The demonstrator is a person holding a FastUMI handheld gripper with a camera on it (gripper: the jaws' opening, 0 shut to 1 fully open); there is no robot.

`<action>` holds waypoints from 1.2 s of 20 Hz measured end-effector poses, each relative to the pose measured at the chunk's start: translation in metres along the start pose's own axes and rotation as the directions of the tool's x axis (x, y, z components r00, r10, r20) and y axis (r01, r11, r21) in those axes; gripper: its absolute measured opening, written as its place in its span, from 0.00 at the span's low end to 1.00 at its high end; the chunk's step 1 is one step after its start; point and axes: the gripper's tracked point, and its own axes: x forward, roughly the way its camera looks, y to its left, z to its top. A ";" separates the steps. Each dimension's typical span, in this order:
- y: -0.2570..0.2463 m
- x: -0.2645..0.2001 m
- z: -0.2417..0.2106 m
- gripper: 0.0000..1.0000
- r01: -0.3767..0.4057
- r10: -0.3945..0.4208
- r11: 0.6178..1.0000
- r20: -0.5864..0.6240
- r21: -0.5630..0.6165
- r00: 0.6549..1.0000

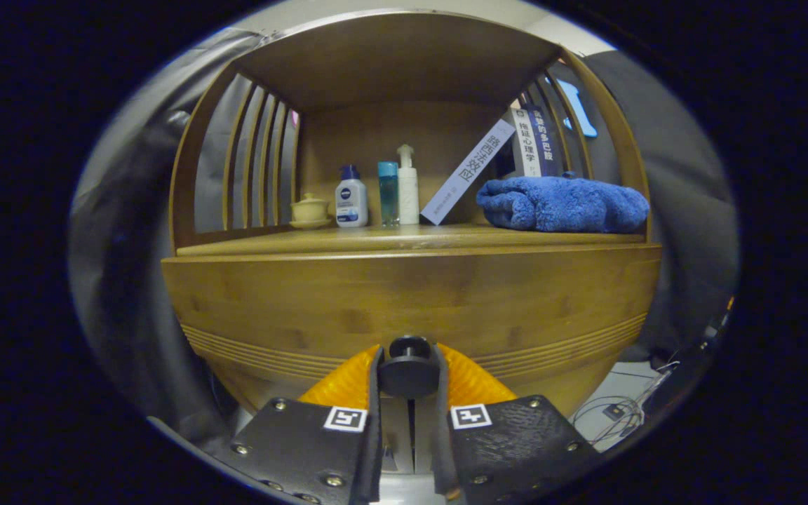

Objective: Pull open the drawer, take out the items inside it, and place them on the countertop above the cabinet.

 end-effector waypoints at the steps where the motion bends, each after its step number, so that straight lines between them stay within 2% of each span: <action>1: 0.001 -0.009 -0.002 0.30 0.001 -0.001 1.000 -0.003 0.013 1.000; 16: 0.002 -0.131 -0.030 0.29 -0.021 0.020 1.000 -0.046 -0.014 0.999; 24: 0.003 -0.164 -0.031 0.29 -0.029 0.029 1.000 -0.035 -0.009 0.999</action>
